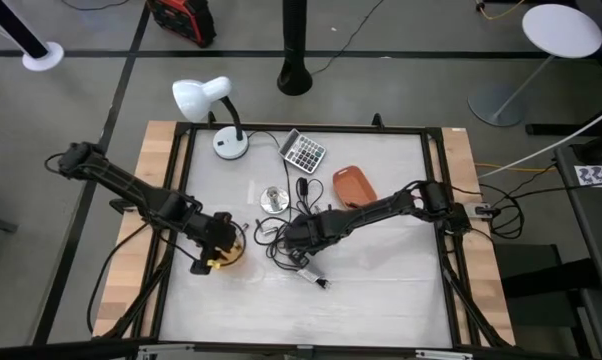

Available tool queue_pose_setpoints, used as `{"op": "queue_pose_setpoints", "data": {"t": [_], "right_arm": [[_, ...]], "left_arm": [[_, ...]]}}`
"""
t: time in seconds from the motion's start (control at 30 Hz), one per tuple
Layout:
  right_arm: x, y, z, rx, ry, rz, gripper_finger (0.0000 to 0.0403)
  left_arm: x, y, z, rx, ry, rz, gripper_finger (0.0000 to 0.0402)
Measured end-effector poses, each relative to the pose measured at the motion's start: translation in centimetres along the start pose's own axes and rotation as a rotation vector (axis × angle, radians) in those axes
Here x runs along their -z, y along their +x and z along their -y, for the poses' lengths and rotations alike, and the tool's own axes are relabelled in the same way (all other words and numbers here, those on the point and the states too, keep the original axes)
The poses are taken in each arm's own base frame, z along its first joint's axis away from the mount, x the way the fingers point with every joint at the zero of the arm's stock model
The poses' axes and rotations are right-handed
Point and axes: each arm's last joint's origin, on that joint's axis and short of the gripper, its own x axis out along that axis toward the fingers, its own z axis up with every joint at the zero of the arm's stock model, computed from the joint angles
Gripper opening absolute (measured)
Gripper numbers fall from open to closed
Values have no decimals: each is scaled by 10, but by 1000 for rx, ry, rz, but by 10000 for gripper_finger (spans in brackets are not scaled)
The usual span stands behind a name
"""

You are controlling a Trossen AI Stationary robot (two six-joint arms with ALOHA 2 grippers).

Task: Sort batteries
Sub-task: Put the silver battery into the yellow bin

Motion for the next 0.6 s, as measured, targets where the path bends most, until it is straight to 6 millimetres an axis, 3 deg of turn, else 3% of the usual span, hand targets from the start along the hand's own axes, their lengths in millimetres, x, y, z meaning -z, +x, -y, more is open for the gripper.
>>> {"op": "queue_pose_setpoints", "data": {"t": [0.27, 0.5, 0.6], "right_arm": [[-17, -22, -15, -56, -63, 133, 11], [-44, -32, -46, -346, -172, 443, 11], [-52, -23, -59, -455, -239, 557, 11]], "left_arm": [[9, -36, 0, 48, -32, 142, 73], [18, -62, -1, 90, -23, 268, 72], [21, -70, -1, 103, -20, 307, 72]]}}
